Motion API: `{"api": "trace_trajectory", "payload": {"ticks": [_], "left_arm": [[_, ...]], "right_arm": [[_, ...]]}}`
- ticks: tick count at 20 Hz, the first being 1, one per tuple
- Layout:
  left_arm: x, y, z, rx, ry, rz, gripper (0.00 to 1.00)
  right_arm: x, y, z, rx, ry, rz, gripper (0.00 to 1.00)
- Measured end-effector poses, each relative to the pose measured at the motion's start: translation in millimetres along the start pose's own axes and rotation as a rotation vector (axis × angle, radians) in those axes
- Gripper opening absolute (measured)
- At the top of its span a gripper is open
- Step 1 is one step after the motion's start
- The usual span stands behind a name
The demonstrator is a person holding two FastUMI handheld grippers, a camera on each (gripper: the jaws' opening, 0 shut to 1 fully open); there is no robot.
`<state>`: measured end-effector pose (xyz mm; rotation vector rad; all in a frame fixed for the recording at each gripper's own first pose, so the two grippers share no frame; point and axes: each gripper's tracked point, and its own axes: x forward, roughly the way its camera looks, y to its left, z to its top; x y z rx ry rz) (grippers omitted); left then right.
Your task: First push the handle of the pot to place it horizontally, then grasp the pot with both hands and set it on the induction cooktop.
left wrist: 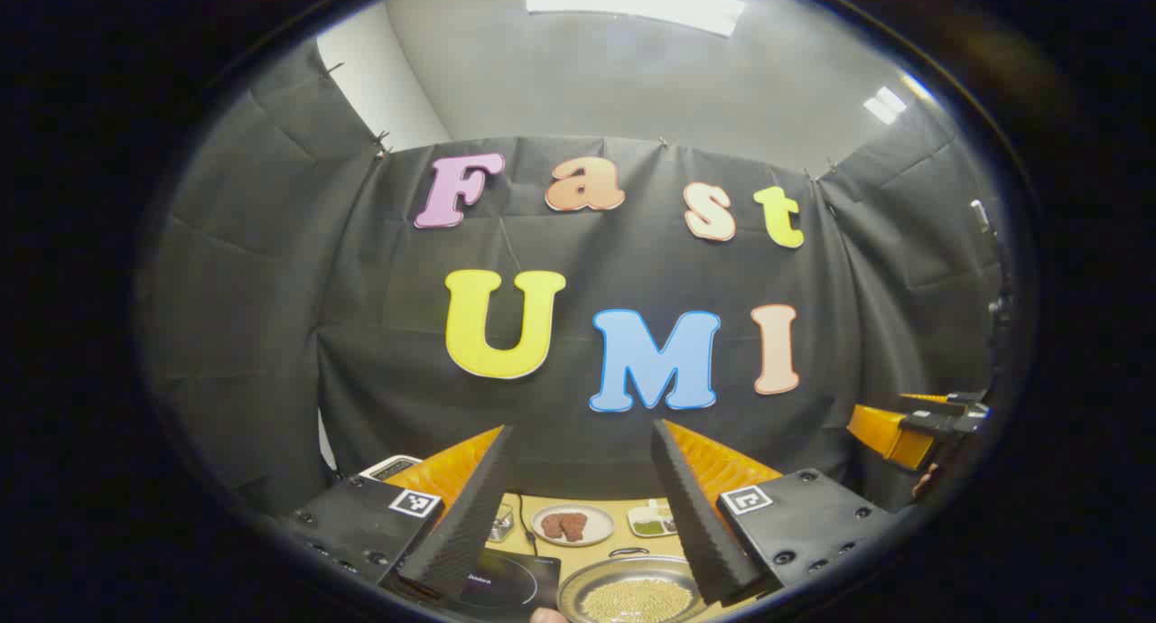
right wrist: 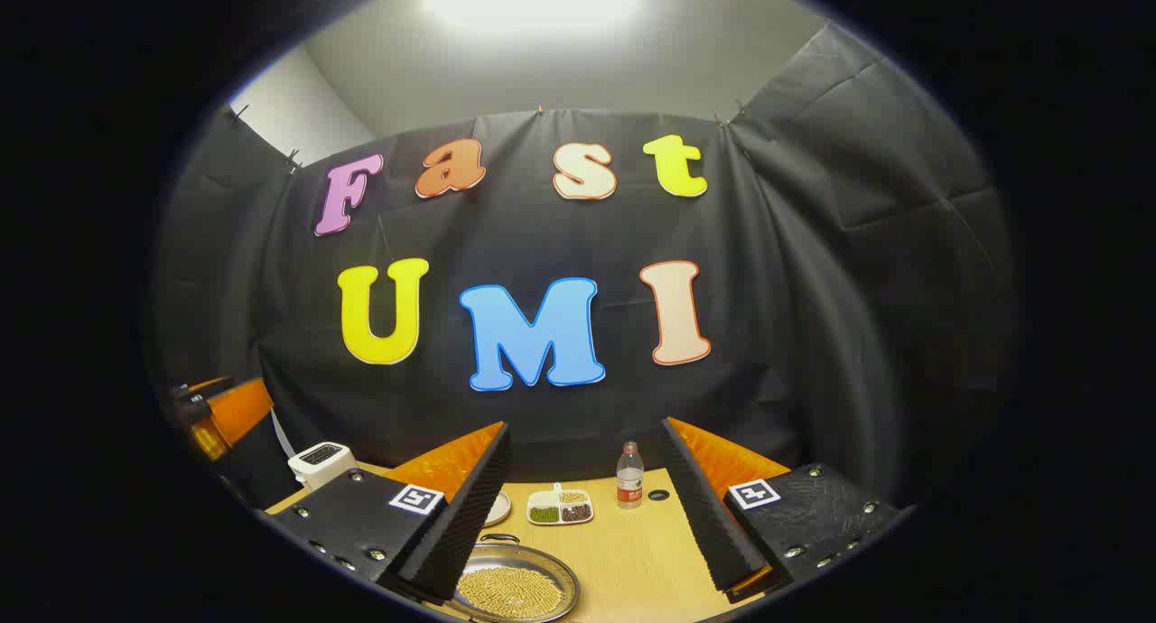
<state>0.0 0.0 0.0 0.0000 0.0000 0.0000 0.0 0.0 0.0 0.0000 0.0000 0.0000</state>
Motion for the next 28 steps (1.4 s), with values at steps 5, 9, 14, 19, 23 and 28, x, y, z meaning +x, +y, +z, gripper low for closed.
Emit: {"api": "trace_trajectory", "payload": {"ticks": [5, 9, 14, 19, 23, 28], "left_arm": [[-0.3, 2.9, 6.5, 0.025, -0.008, 0.022, 0.99], [1.8, 7.8, -3.2, 0.015, 0.02, 0.039, 0.95], [2.6, 14.8, -5.5, 0.008, 0.033, 0.066, 0.97], [-1.3, 18.3, -6.9, 0.013, 0.035, 0.078, 0.98], [-5.0, 16.6, -17.1, 0.002, 0.051, 0.068, 0.96], [-1.8, 21.0, -30.9, -0.005, 0.071, 0.05, 0.95]], "right_arm": [[12.1, 6.4, 1.4, 0.032, 0.017, 0.021, 1.0], [13.6, 12.8, 9.1, 0.026, -0.01, 0.037, 0.99], [17.2, 20.2, 5.3, 0.022, -0.001, 0.062, 0.99], [22.3, 24.2, 4.9, 0.018, -0.008, 0.076, 0.99], [15.8, 23.0, -4.9, 0.013, 0.012, 0.07, 0.99], [4.8, 21.2, -22.0, -0.012, 0.056, 0.064, 0.99]]}}
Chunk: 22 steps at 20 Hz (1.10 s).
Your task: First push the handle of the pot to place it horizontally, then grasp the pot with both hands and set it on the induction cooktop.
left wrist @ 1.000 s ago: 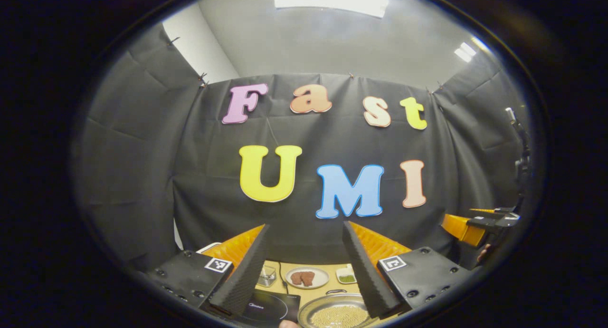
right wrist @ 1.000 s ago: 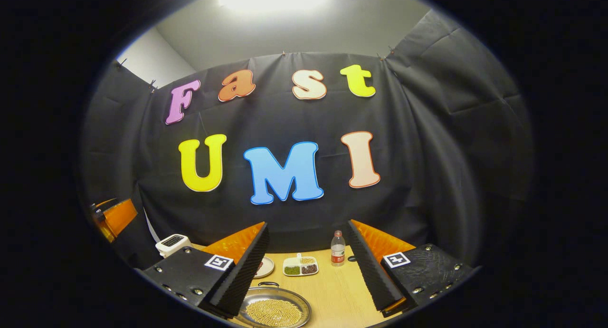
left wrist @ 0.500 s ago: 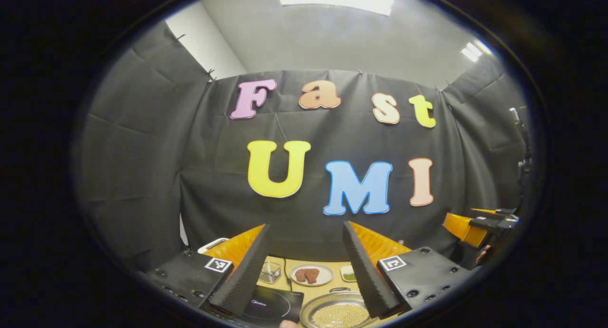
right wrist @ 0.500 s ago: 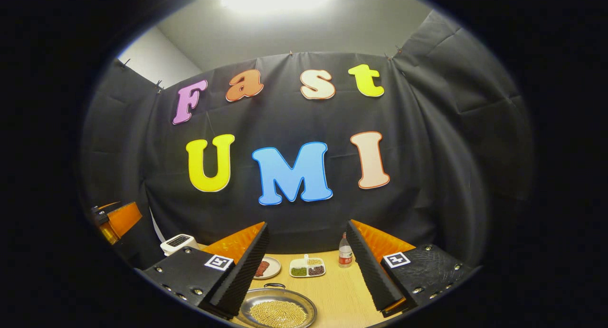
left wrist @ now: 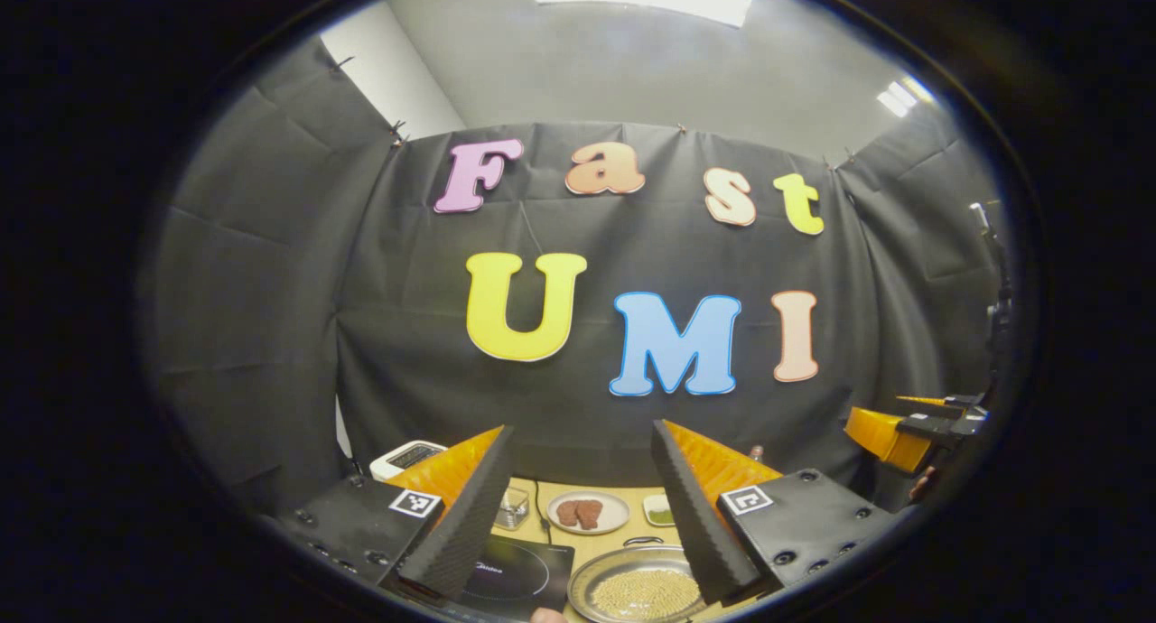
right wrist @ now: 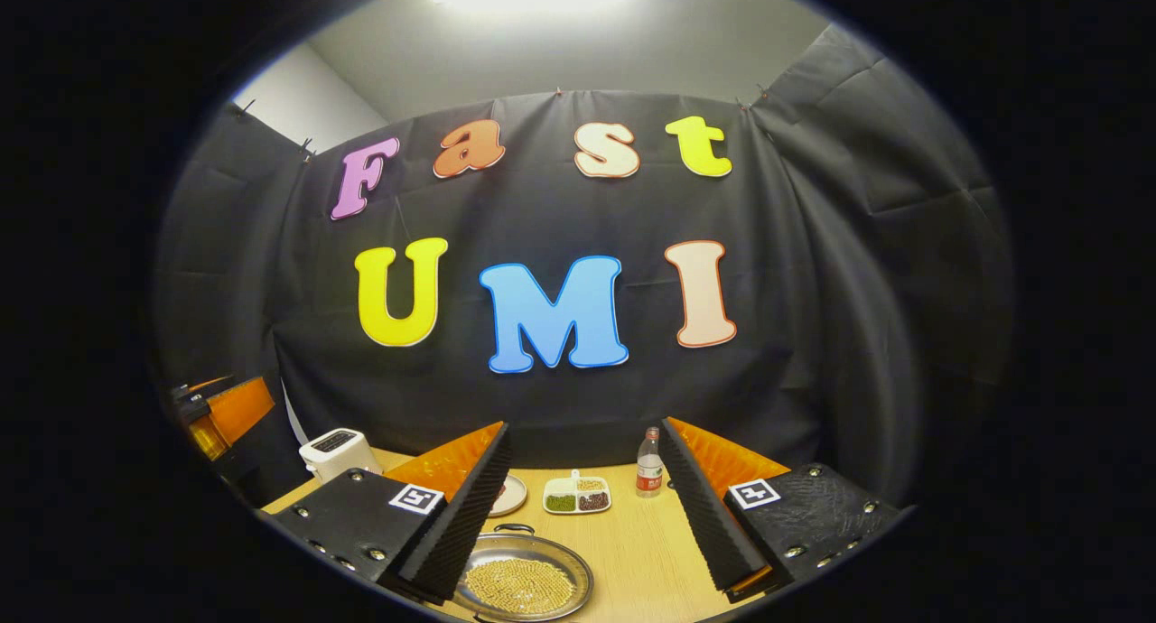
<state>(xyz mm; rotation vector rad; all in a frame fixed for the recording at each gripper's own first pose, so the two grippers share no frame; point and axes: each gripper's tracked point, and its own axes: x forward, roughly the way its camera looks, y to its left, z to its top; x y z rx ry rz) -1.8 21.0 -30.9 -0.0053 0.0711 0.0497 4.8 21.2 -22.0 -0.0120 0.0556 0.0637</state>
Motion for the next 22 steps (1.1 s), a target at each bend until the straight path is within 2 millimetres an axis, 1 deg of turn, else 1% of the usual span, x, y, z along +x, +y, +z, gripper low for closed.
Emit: {"api": "trace_trajectory", "payload": {"ticks": [3, 4, 5, 7, 8, 9, 10, 11, 12, 13, 14, 15, 16, 17, 18, 20, 21, 22], "left_arm": [[4.8, 7.3, -3.0, 0.006, 0.005, -0.005, 0.95], [5.2, 9.0, -3.8, 0.011, 0.009, -0.006, 0.97], [5.2, 12.5, -7.1, 0.016, 0.016, -0.008, 0.97], [5.7, 16.1, -13.3, 0.023, 0.032, -0.011, 0.97], [5.7, 18.6, -16.7, 0.024, 0.038, -0.012, 0.97], [5.0, 18.9, -19.7, 0.022, 0.046, -0.018, 0.95], [7.0, 18.9, -24.3, 0.022, 0.053, -0.022, 0.95], [7.6, 19.8, -27.4, 0.023, 0.06, -0.025, 0.95], [6.2, 22.5, -30.4, 0.026, 0.065, -0.028, 0.95], [6.8, 24.9, -32.8, 0.029, 0.071, -0.029, 0.95], [6.1, 26.1, -36.1, 0.03, 0.076, -0.031, 0.95], [6.0, 28.4, -37.7, 0.029, 0.081, -0.031, 0.95], [6.6, 31.3, -39.9, 0.028, 0.084, -0.03, 0.97], [5.9, 34.1, -41.6, 0.026, 0.088, -0.029, 0.95], [5.8, 37.4, -42.2, 0.025, 0.09, -0.027, 0.97], [4.7, 44.2, -45.2, 0.022, 0.095, -0.022, 0.99], [4.7, 47.8, -45.8, 0.023, 0.098, -0.02, 0.99], [4.5, 52.8, -47.8, 0.024, 0.101, -0.015, 0.99]], "right_arm": [[-6.7, 6.2, -21.2, -0.004, 0.057, 0.012, 0.99], [-7.1, 6.1, -30.1, -0.007, 0.084, 0.004, 0.95], [-8.4, 8.5, -39.6, -0.005, 0.111, 0.007, 0.82], [-11.6, 17.9, -63.4, -0.001, 0.189, 0.024, 0.69], [-13.4, 24.3, -73.9, 0.006, 0.231, 0.045, 0.58], [-13.3, 24.5, -87.8, -0.001, 0.27, 0.035, 0.57], [-15.4, 21.3, -94.7, -0.004, 0.301, 0.02, 0.42], [-17.0, 25.7, -105.8, 0.0, 0.336, 0.03, 0.34], [-18.2, 34.4, -116.4, 0.009, 0.378, 0.058, 0.28], [-20.5, 40.5, -132.8, 0.01, 0.434, 0.067, 0.29], [-23.7, 48.0, -145.6, 0.016, 0.487, 0.103, 0.19], [-27.4, 55.5, -158.9, 0.015, 0.53, 0.125, 0.2], [-36.1, 53.3, -170.6, 0.0, 0.569, 0.111, 0.21], [-35.3, 56.5, -176.5, -0.002, 0.596, 0.113, 0.07], [-36.7, 64.0, -186.7, 0.006, 0.627, 0.128, 0.02], [-39.7, 76.4, -211.5, 0.028, 0.7, 0.154, 0.08], [-49.2, 79.8, -211.3, 0.034, 0.731, 0.164, 0.07], [-48.0, 85.7, -225.1, 0.03, 0.759, 0.175, 0.04]]}}
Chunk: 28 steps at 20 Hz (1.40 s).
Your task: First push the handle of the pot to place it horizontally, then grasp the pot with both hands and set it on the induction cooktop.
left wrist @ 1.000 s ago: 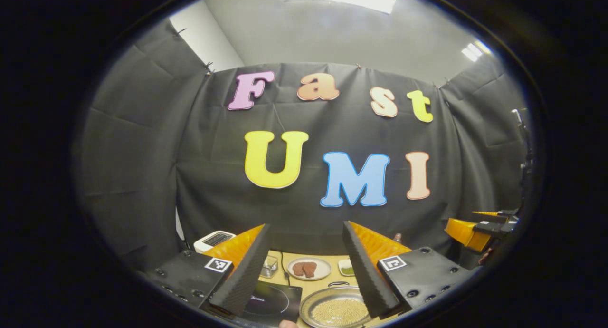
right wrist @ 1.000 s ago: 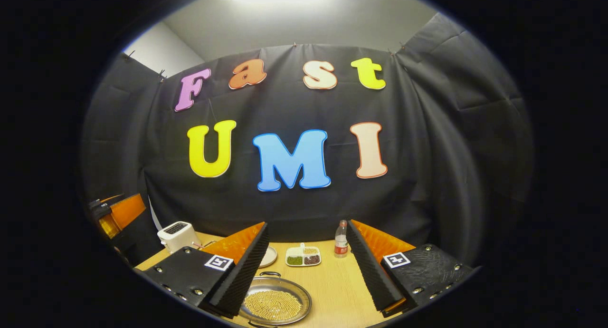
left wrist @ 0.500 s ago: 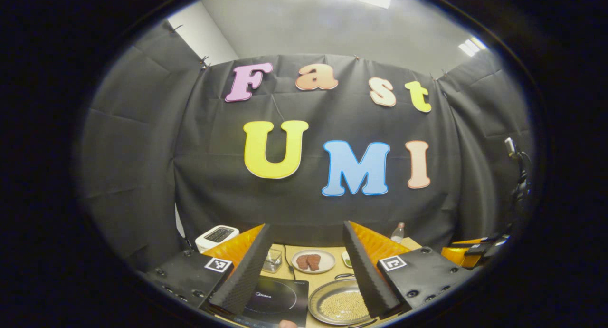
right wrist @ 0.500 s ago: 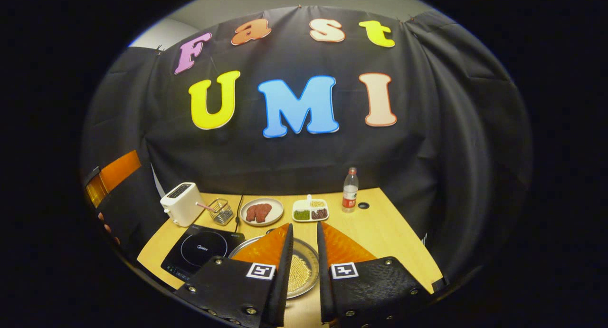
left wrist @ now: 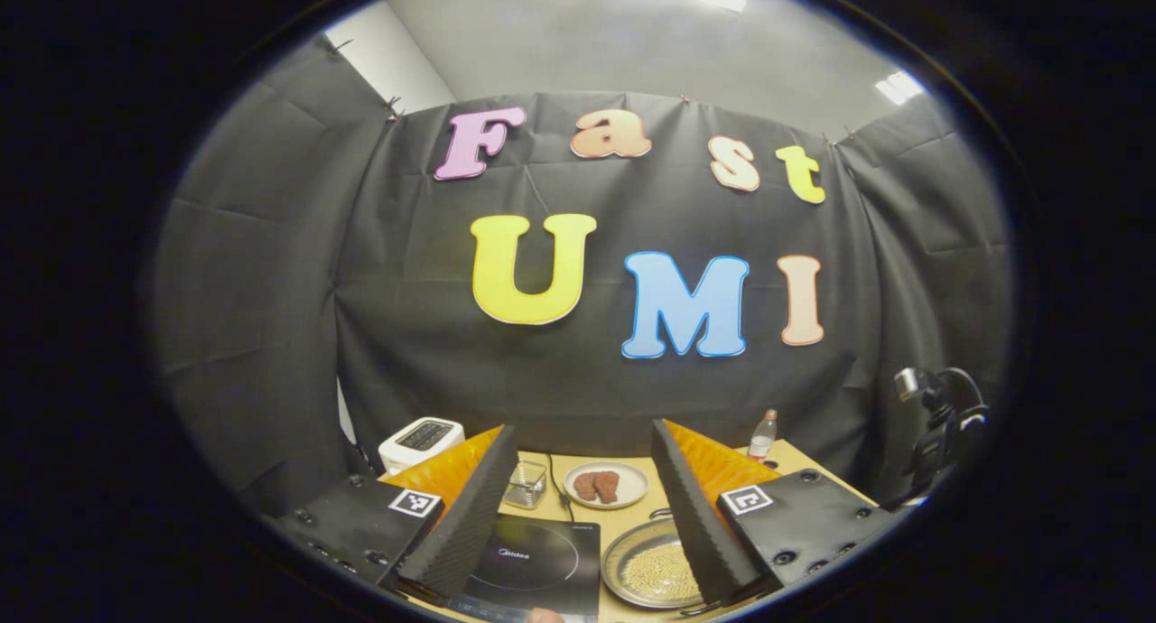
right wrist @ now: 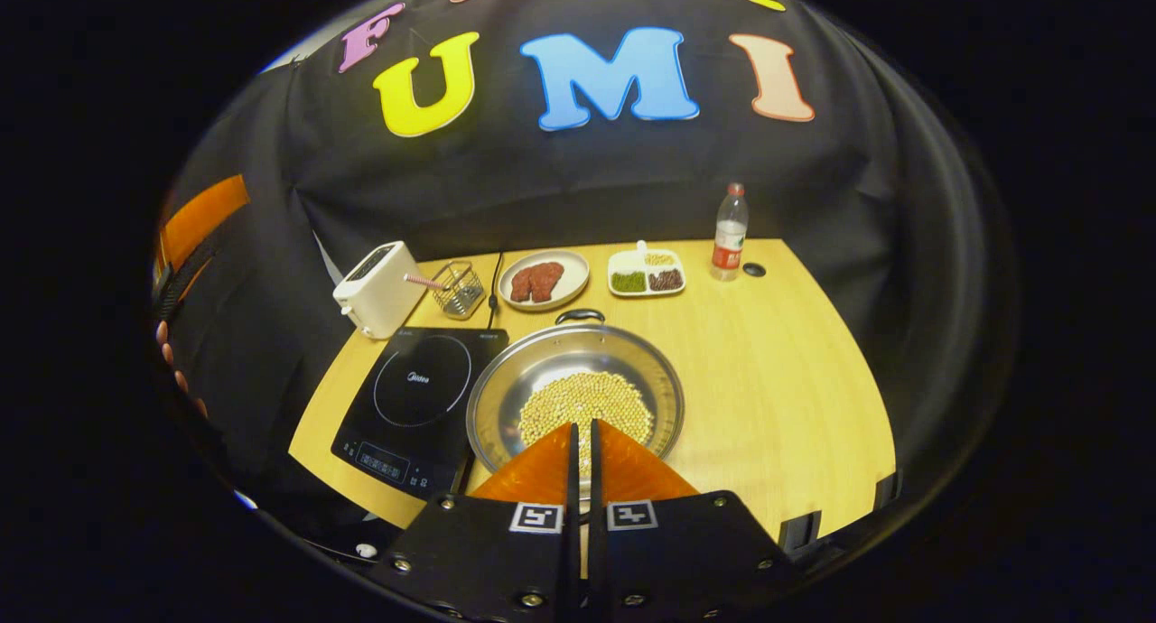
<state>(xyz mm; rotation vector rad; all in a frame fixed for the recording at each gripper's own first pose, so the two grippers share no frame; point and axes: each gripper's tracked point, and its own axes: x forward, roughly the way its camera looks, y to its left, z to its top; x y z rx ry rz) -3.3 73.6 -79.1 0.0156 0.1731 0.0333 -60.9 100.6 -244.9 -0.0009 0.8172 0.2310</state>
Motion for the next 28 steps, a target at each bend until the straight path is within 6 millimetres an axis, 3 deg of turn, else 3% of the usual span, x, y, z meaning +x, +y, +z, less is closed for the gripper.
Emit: {"api": "trace_trajectory", "payload": {"ticks": [5, 15, 22, 24, 28], "left_arm": [[-4.9, 22.2, -3.8, -0.004, 0.011, 0.027, 0.97], [-18.8, 68.8, -15.3, 0.012, 0.036, 0.081, 0.95], [-19.9, 98.1, -25.8, 0.011, 0.068, 0.08, 0.98], [-17.0, 103.1, -28.3, 0.022, 0.073, 0.07, 0.99], [-10.4, 110.7, -32.4, 0.021, 0.084, 0.042, 0.98]], "right_arm": [[31.0, 29.6, -47.6, 0.074, 0.18, 0.082, 0.04], [68.9, 62.0, -103.8, 0.14, 0.379, 0.107, 0.03], [94.2, 74.0, -127.6, 0.187, 0.451, 0.067, 0.04], [101.3, 72.6, -130.0, 0.215, 0.456, 0.042, 0.0], [111.4, 70.1, -136.7, 0.273, 0.46, 0.008, 0.04]]}}
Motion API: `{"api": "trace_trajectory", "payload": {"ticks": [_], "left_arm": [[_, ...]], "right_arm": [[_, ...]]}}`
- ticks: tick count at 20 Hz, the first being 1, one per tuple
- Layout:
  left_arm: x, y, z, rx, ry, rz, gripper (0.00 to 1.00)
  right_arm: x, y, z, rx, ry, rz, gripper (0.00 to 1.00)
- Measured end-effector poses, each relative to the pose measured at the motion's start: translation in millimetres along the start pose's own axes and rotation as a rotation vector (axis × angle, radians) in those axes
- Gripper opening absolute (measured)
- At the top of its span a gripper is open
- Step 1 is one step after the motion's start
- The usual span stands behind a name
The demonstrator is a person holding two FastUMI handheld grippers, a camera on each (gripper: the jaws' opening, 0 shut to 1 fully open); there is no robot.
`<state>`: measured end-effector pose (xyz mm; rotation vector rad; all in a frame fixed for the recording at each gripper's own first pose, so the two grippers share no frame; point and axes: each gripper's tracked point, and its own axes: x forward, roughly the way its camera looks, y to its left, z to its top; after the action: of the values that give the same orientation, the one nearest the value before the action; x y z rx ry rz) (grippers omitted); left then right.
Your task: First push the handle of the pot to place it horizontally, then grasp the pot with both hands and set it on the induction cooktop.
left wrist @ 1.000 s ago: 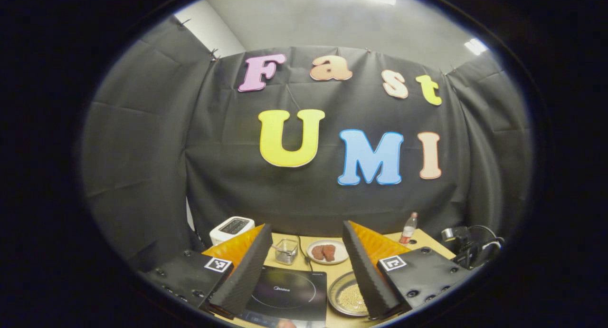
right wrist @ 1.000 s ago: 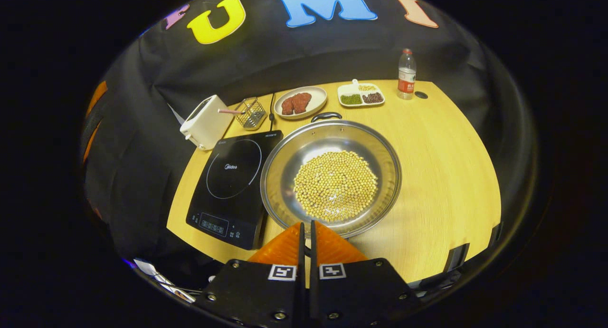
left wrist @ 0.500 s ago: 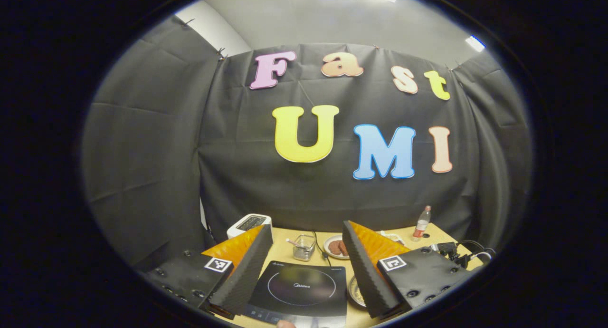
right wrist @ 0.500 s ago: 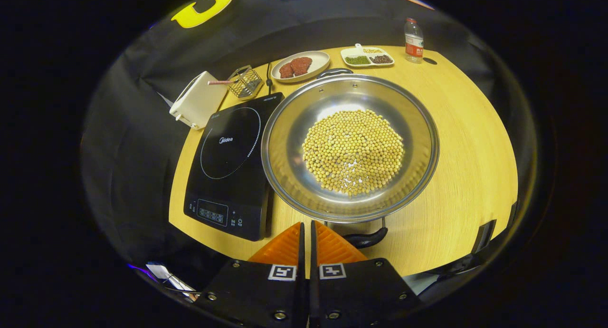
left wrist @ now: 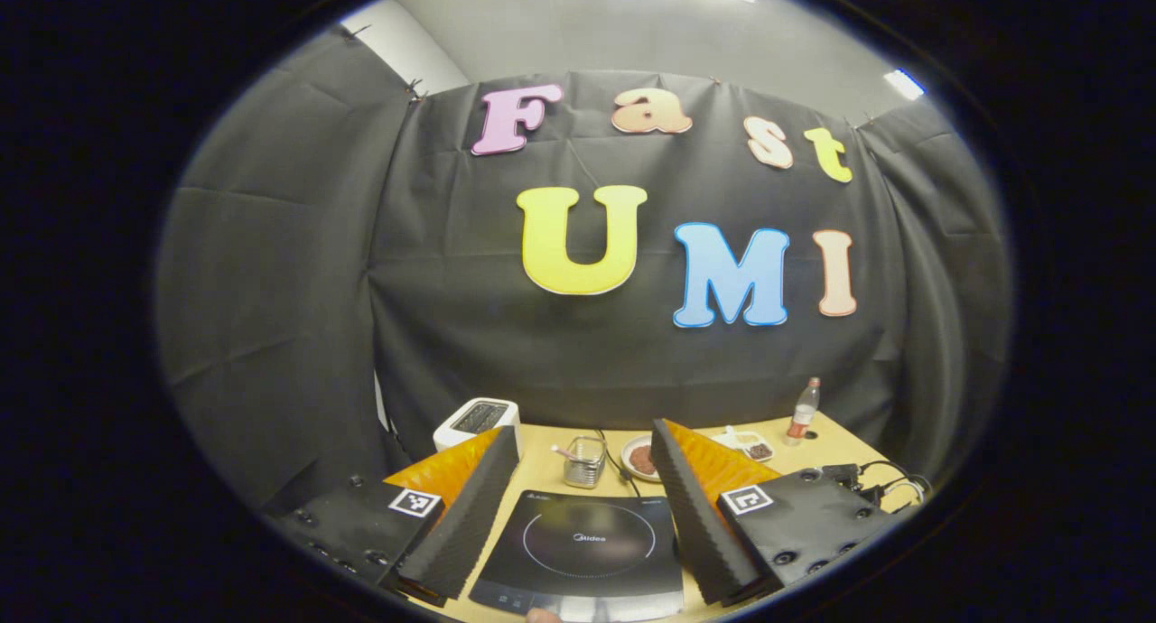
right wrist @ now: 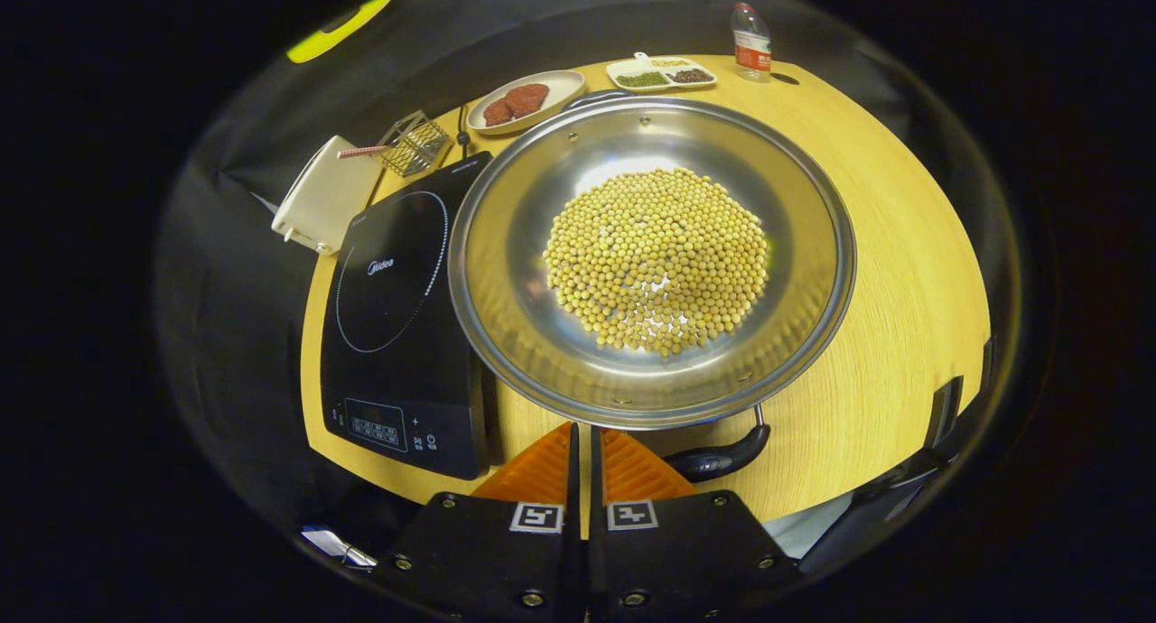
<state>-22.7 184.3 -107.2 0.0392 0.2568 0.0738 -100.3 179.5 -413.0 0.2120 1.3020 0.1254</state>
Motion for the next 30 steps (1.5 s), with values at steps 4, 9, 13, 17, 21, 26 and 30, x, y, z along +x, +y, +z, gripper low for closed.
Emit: {"api": "trace_trajectory", "payload": {"ticks": [4, 9, 13, 17, 21, 26, 30], "left_arm": [[10.8, -1.8, 0.5, -0.003, 0.001, -0.037, 0.99], [19.1, -16.7, 4.5, -0.002, -0.01, -0.083, 0.96], [18.8, -38.4, 1.7, -0.002, -0.003, -0.099, 0.97], [16.8, -64.5, 1.7, 0.009, -0.002, -0.11, 0.97], [8.0, -89.0, 1.7, 0.008, -0.006, -0.108, 0.95], [-5.9, -118.8, 28.3, 0.031, -0.074, -0.105, 0.95], [-12.8, -141.2, 52.3, 0.053, -0.119, -0.099, 0.96]], "right_arm": [[4.5, -7.1, 0.7, 0.046, -0.016, -0.017, 0.01], [2.3, -26.4, 1.7, 0.08, -0.037, -0.037, 0.01], [-0.1, -42.8, 0.6, 0.057, -0.038, -0.046, 0.01], [-3.2, -60.0, 2.3, 0.015, -0.037, -0.051, 0.01], [-5.9, -77.2, 5.0, -0.028, -0.03, -0.056, 0.01], [-9.6, -101.9, 9.7, -0.051, -0.014, -0.067, 0.01], [-12.0, -120.7, 15.8, -0.036, -0.004, -0.07, 0.01]]}}
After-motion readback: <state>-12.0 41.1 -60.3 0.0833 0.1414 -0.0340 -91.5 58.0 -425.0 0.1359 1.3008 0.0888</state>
